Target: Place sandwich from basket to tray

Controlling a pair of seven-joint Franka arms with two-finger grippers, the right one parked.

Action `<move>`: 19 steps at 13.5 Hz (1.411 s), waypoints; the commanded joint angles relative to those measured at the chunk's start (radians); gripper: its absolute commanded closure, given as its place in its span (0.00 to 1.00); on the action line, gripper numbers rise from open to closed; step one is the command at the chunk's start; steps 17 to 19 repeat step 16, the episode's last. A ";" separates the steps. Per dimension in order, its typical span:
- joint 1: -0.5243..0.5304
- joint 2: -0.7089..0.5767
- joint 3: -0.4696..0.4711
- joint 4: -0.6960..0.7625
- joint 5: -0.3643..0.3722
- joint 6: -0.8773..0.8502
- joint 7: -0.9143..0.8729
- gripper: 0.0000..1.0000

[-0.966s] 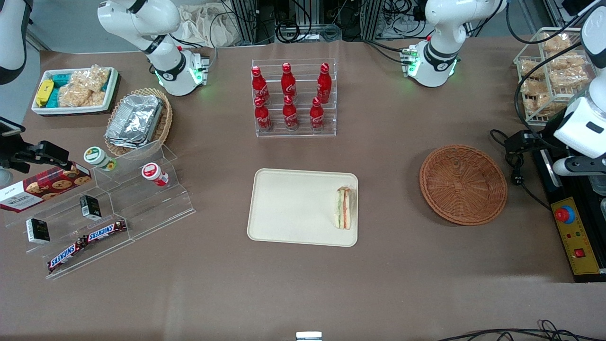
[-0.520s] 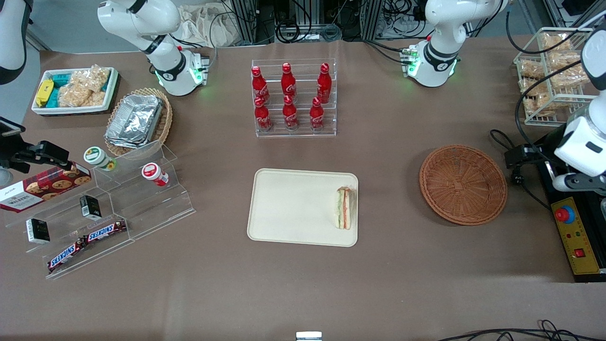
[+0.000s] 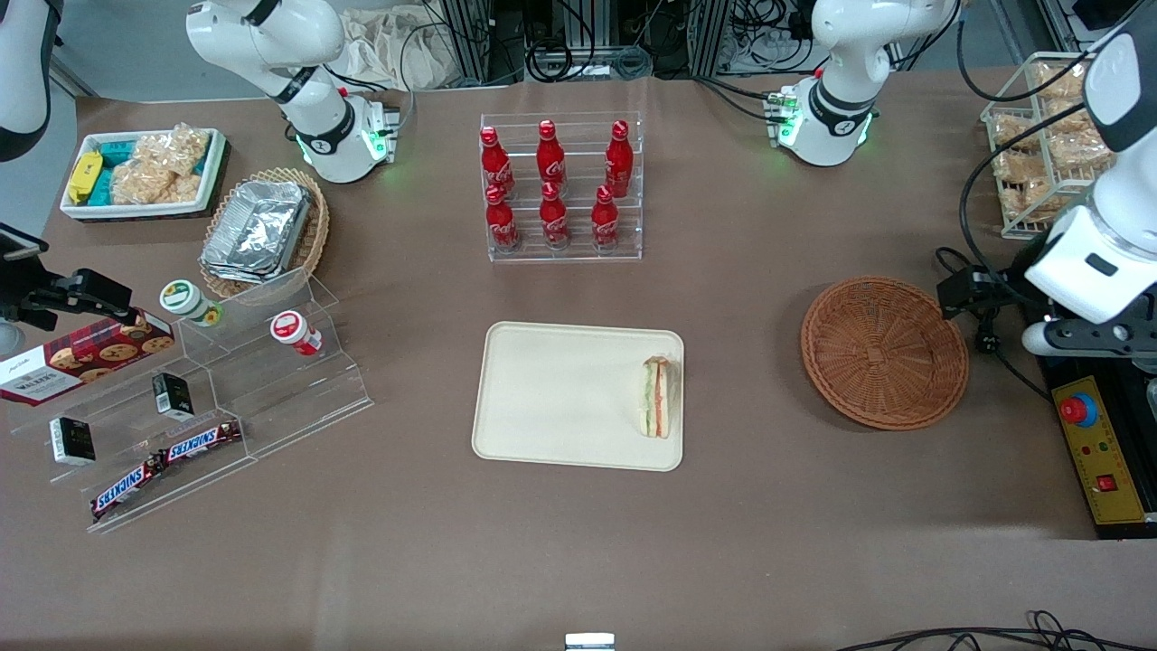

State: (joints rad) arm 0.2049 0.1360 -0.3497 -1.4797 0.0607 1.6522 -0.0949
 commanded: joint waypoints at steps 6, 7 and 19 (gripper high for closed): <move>0.005 -0.001 0.000 0.016 -0.001 -0.020 -0.005 0.01; 0.005 -0.001 0.000 0.016 0.001 -0.020 -0.003 0.01; 0.013 -0.001 0.005 0.015 0.004 -0.046 -0.006 0.01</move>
